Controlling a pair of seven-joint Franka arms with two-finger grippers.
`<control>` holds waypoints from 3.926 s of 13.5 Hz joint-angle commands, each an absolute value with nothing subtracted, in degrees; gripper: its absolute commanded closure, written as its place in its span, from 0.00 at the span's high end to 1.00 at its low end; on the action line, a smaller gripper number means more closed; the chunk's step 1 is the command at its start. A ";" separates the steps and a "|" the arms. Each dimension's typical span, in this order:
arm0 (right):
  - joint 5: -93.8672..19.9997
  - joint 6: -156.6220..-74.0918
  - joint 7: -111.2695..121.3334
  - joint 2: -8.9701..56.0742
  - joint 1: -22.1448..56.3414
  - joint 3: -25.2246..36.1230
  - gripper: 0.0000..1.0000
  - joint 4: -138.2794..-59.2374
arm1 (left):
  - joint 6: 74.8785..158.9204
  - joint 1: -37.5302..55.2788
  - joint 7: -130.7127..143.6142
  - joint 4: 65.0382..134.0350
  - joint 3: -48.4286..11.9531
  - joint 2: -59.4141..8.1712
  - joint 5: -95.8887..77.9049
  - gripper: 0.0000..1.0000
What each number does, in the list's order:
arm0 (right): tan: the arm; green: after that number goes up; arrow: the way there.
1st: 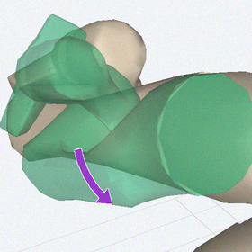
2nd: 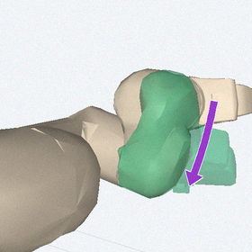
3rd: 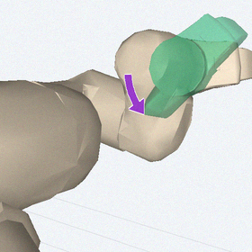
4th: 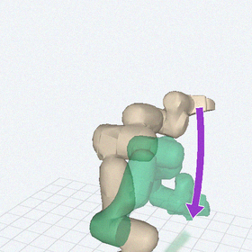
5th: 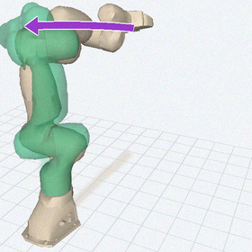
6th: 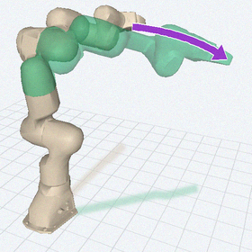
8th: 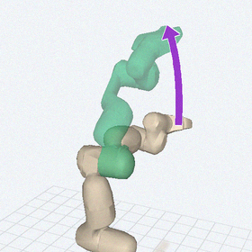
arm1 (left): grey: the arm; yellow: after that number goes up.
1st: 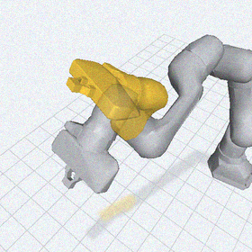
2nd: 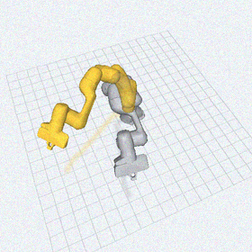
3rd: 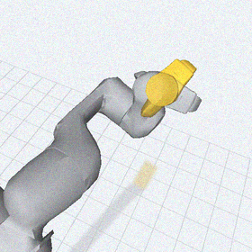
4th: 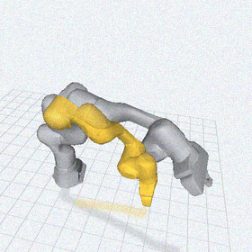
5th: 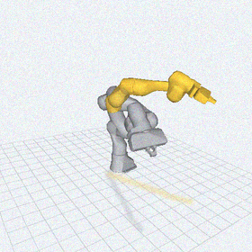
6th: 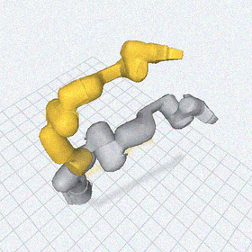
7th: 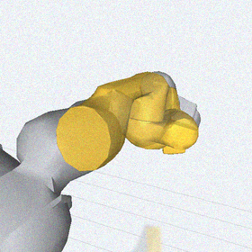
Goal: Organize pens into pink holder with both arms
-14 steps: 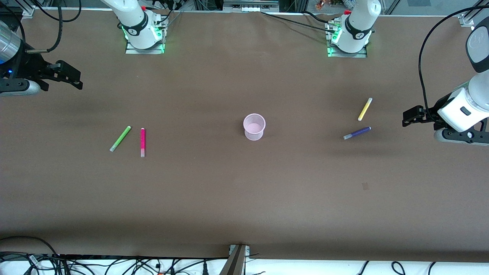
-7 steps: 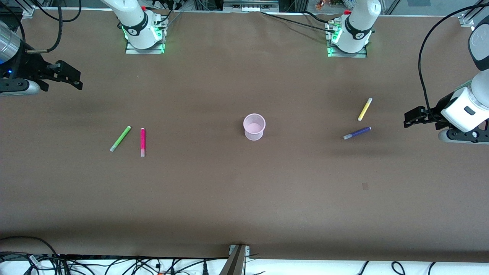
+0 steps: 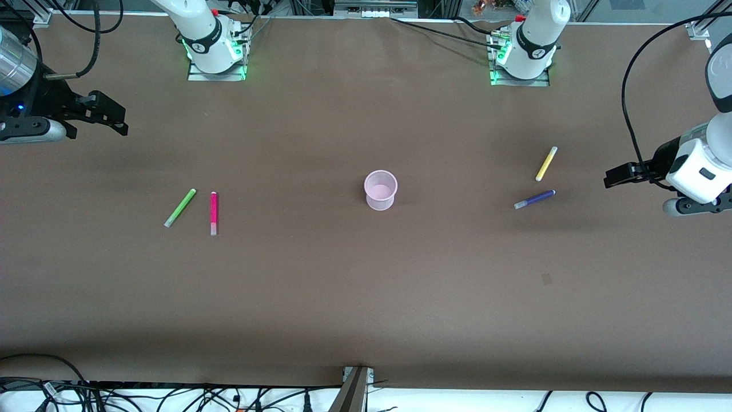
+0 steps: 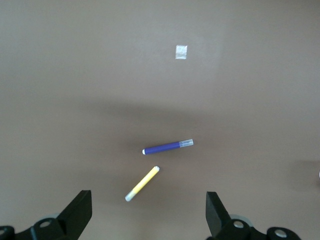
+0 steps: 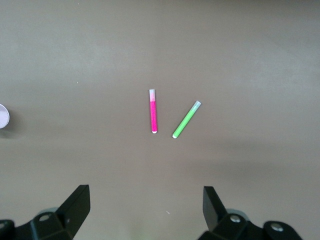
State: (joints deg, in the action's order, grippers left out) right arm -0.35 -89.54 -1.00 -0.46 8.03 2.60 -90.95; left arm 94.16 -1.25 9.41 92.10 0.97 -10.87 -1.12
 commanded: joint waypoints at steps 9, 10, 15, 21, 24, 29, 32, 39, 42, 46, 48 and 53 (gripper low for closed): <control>-0.44 -89.30 -1.23 -1.05 8.26 2.72 1.00 -90.97 | 109.56 -1.76 45.23 109.40 0.62 -9.67 -2.11 1.00; -0.44 -89.30 -1.23 -1.05 8.26 2.81 1.00 -90.97 | 113.08 -1.84 48.13 111.95 0.62 -9.67 -2.11 1.00; -0.44 -89.56 -1.32 -1.05 8.17 2.90 1.00 -90.97 | 121.90 -1.14 64.75 117.16 0.62 -12.12 -2.11 1.00; 0.69 -89.74 -0.62 -0.88 8.17 2.90 1.00 -90.79 | 130.49 -1.05 68.99 122.67 0.62 -14.94 -2.11 1.00; 1.32 -89.30 -1.58 -0.97 8.52 2.64 1.00 -90.88 | 137.45 -1.05 69.87 127.08 0.62 -15.03 -2.11 1.00; 1.14 -89.65 -1.58 -0.70 8.61 2.64 1.00 -90.97 | 142.91 -0.97 71.45 130.60 0.62 -16.43 -1.58 1.00; 1.05 -89.47 -1.58 -0.70 8.61 2.72 1.00 -90.97 | 145.36 -0.70 73.29 130.61 0.53 -18.54 -1.58 1.00; 1.05 -88.95 -1.67 -0.97 8.61 2.81 1.00 -91.41 | 146.69 1.67 73.92 130.87 0.62 -21.53 -1.50 0.87; 1.05 -88.86 -1.67 -0.97 8.61 2.81 1.00 -91.41 | 146.69 1.67 73.04 130.78 0.62 -22.32 -0.79 0.83; 1.05 -88.59 -1.67 -0.97 8.53 2.90 1.00 -91.41 | 146.69 1.67 73.04 130.78 0.62 -22.76 -0.09 0.81; 0.97 -88.59 -1.67 -0.97 8.61 2.90 1.00 -91.41 | 146.69 1.67 73.04 130.78 0.62 -22.76 -0.09 0.74; 0.97 -88.59 -1.67 -0.97 8.53 2.99 1.00 -91.41 | 146.69 1.67 73.13 130.78 0.62 -22.85 -0.09 0.41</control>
State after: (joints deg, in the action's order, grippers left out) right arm 0.66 -89.06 -1.00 -0.43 8.28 2.81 -91.06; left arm 146.47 1.55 73.06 130.47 0.50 -22.75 -1.08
